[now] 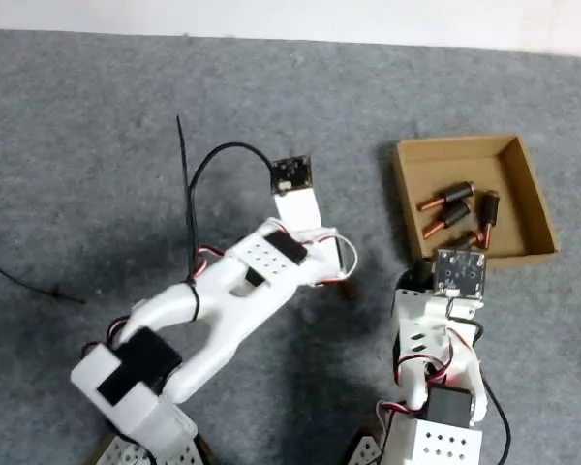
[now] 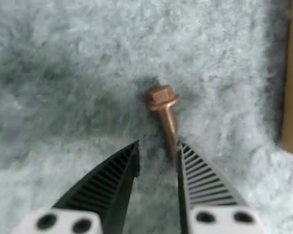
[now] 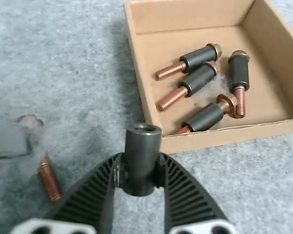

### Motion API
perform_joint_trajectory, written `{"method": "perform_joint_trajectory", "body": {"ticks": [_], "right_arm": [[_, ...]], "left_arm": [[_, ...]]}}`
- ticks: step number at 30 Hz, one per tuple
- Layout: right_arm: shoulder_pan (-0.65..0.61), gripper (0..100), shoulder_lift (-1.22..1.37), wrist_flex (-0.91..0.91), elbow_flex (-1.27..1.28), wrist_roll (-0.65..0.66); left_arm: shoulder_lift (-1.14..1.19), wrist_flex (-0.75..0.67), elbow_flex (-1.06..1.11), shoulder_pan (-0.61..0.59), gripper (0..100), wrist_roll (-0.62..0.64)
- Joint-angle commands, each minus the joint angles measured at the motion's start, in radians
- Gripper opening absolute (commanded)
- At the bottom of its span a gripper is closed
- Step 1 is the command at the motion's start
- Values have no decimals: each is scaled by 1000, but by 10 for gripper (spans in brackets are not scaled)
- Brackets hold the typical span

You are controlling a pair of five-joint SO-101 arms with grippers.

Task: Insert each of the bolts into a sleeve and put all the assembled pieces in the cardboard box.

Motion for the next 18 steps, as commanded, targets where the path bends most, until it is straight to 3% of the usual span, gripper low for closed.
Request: {"method": "perform_joint_trajectory", "body": {"ticks": [1,14,18], "right_arm": [[2,4,-22,10,-21,-9],[-25,4,-22,15,-21,-9],[-25,4,-22,15,-19,-9]], "left_arm": [[59,-110,-47,13,127,9],[205,-138,-134,10,127,9],[202,-81,-134,15,123,9]]}}
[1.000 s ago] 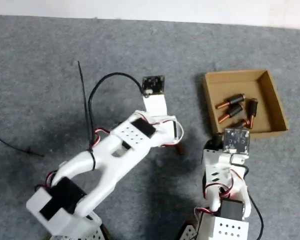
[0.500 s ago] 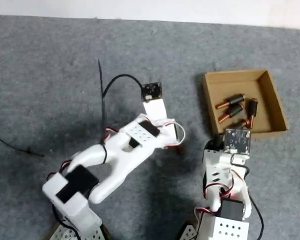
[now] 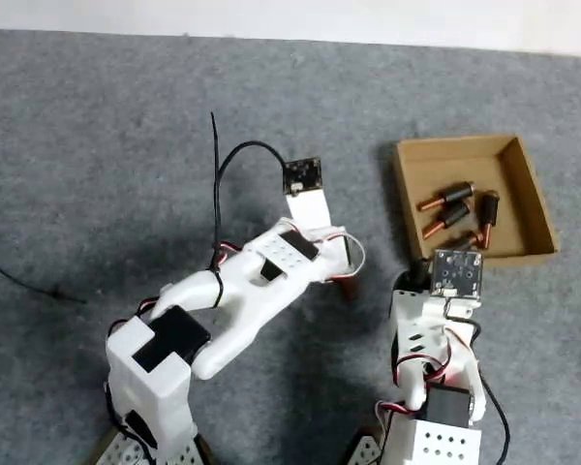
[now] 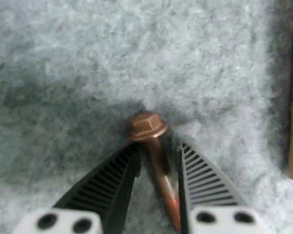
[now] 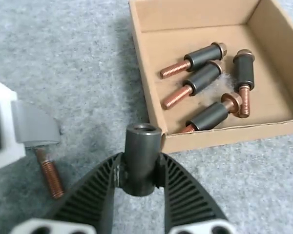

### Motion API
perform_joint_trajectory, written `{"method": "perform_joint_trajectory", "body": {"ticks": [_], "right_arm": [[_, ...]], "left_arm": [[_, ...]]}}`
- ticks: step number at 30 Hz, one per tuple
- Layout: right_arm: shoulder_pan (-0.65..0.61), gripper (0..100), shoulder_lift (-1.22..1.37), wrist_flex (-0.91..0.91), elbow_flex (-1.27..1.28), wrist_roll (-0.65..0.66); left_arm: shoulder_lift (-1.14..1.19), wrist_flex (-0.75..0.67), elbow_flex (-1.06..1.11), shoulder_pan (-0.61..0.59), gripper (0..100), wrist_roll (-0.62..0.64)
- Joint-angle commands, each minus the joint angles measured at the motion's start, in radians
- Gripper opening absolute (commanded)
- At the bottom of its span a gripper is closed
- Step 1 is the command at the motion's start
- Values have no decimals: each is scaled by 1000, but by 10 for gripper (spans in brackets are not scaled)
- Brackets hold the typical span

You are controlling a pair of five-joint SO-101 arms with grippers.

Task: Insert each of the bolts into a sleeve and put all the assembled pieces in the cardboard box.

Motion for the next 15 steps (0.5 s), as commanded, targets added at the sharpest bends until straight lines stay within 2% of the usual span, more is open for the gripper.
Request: {"method": "perform_joint_trajectory", "body": {"ticks": [1,8,13,15], "right_arm": [[-12,4,-18,2,-19,-9],[-12,4,-18,2,-18,-8],[-12,4,-18,1,-18,-8],[-12,4,-18,1,-16,-6]], "left_arm": [[-10,60,-39,10,123,12],[-7,117,-39,10,121,17],[-1,115,-41,10,0,9],[-1,115,-41,8,22,9]]}}
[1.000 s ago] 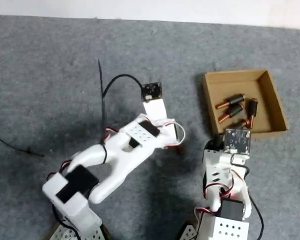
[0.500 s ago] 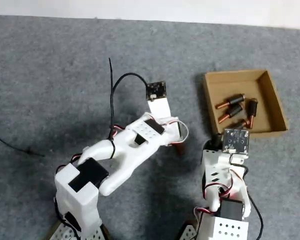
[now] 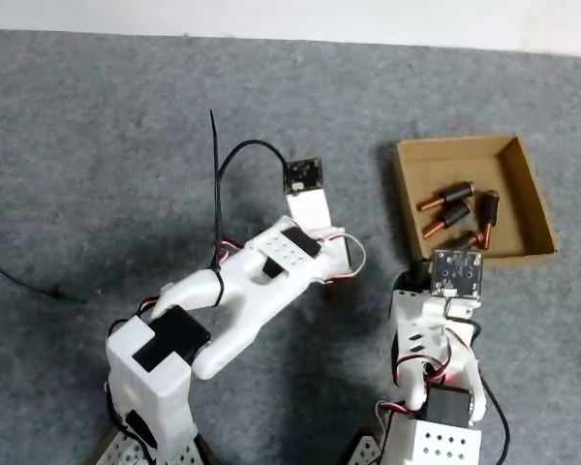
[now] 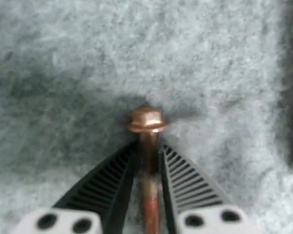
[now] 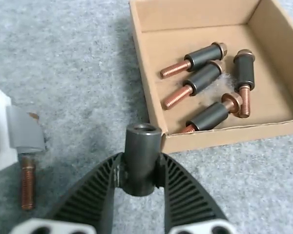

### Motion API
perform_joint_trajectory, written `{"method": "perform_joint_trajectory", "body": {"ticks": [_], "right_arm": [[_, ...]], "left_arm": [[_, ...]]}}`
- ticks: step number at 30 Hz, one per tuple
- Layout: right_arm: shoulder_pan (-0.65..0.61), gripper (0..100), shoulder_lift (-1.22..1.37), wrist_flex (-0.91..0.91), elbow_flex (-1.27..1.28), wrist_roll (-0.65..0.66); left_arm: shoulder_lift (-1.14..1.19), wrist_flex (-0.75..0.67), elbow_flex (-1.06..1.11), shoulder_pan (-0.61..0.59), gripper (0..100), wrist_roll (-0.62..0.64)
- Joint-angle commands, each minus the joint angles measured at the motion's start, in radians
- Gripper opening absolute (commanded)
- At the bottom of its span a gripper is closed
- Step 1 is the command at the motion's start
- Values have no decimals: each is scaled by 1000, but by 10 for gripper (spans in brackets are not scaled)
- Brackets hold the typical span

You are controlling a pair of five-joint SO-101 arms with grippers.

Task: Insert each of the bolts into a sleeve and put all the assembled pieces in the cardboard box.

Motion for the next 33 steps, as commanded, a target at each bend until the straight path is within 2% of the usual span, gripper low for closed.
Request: {"method": "perform_joint_trajectory", "body": {"ticks": [1,4,8,12,16,24,27,31,33], "right_arm": [[-12,4,-18,-1,-16,-6],[-12,4,-18,-2,-15,-5],[-35,4,-18,-25,-13,-3],[-44,4,-18,-59,-13,-2],[-73,4,-18,-70,-12,-2],[-200,4,-18,-223,62,-2],[-252,4,-18,-283,87,-2],[-332,4,-18,-331,111,3],[-374,4,-18,-337,110,66]], "left_arm": [[-1,21,-13,4,15,-2],[-1,23,-12,-2,6,-12],[-27,25,-2,-4,5,-97],[-134,20,36,-24,5,-103],[-294,9,127,-101,5,-150],[-645,-278,443,-229,5,-183],[-785,-373,568,-234,5,-250],[-961,-505,727,-236,5,-264],[-1052,-559,794,-239,5,-264]]}}
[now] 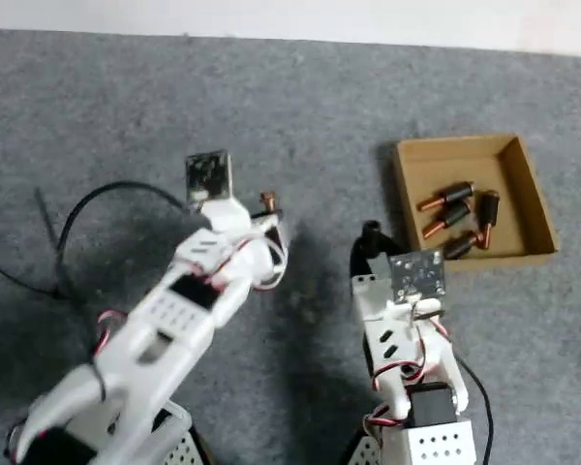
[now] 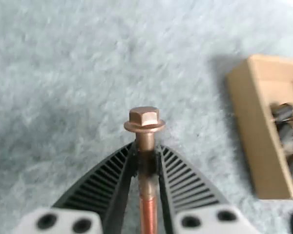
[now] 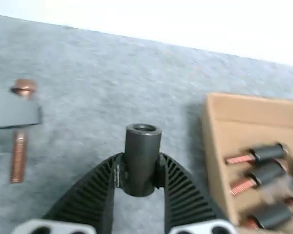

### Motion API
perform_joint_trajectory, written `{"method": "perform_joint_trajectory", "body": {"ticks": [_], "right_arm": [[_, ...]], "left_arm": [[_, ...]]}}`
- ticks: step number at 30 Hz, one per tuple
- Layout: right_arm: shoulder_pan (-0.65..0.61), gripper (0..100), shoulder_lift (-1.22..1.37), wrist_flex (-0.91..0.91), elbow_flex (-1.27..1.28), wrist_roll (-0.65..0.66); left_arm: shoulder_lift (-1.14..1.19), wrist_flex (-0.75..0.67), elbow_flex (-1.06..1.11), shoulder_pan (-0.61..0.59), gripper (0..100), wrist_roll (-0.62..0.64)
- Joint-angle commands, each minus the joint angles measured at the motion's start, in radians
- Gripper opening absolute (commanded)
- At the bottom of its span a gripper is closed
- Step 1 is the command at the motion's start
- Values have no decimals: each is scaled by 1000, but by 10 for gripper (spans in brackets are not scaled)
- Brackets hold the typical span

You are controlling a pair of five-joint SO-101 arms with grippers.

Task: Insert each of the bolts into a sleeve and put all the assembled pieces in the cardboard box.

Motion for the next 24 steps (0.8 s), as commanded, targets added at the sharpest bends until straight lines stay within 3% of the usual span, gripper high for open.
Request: {"method": "perform_joint_trajectory", "body": {"ticks": [1,7,12,17,24], "right_arm": [[-84,4,-18,-45,107,103],[-225,4,-18,-41,107,210],[-266,4,-18,-41,107,256],[-332,4,-18,-41,107,339],[-338,4,-18,-42,107,350]], "left_arm": [[-242,-146,125,-15,5,-9],[-476,-281,292,-31,5,-8],[-674,-350,403,-30,5,0],[-883,-351,490,-31,5,114],[-1118,-351,602,-15,6,114]]}}
